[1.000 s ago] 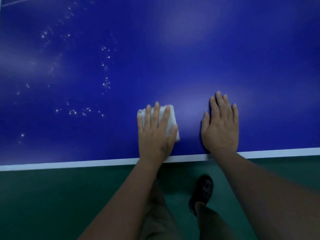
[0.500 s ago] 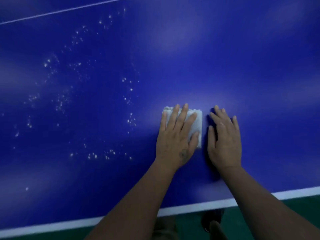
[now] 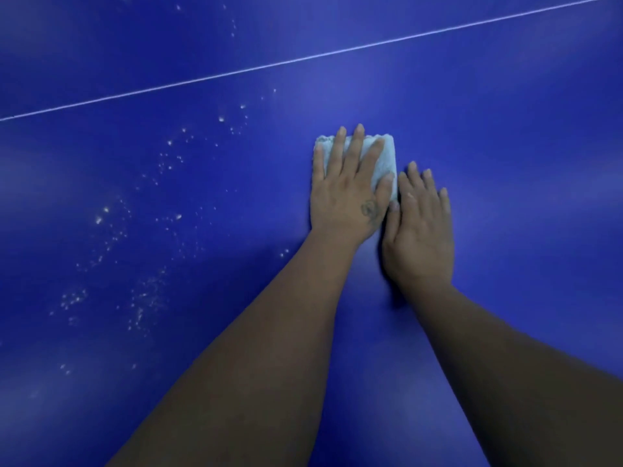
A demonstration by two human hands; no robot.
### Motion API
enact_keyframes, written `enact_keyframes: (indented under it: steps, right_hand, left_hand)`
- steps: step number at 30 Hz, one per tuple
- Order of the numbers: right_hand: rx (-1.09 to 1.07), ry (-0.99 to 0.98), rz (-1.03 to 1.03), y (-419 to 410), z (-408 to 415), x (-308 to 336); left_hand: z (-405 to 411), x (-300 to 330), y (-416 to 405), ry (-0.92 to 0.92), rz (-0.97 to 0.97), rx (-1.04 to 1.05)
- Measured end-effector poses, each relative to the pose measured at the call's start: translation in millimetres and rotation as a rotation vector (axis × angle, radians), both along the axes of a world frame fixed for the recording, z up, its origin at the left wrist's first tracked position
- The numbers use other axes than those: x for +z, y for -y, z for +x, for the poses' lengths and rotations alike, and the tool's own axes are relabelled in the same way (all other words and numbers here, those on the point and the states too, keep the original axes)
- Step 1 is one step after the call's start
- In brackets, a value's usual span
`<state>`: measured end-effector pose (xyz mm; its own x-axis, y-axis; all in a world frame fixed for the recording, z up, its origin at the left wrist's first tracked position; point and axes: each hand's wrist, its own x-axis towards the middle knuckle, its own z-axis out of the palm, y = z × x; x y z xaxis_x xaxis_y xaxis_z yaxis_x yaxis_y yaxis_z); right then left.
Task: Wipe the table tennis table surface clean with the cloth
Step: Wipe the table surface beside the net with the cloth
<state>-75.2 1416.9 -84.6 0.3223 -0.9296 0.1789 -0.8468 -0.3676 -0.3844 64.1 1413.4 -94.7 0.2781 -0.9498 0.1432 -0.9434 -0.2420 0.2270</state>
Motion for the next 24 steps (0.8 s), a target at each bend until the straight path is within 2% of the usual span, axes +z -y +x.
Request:
enact_keyframes:
  steps: [4,10,14,18,24]
  right_hand:
    - [-0.022,-0.087,0.008,2.0,2.4,0.8]
    - [-0.016,-0.093,-0.013,3.9,4.7,0.6]
    - [-0.017,-0.103,-0.015,5.7,4.6,0.0]
    - [-0.025,-0.11,-0.009,5.6,5.3,-0.2]
    - [-0.029,-0.122,0.008,4.1,5.3,1.1]
  left_hand:
    - [30.8,3.2,35.8,0.013,0.017,0.004]
    - [95.9,12.0,101.9,-0.021,0.095,0.004]
    - [146.8,18.4,110.2,-0.043,0.174,0.145]
    - [158.4,17.4,62.6,-0.003,0.156,0.251]
    - [52.1,30.8,-85.1,-0.03,0.182,0.217]
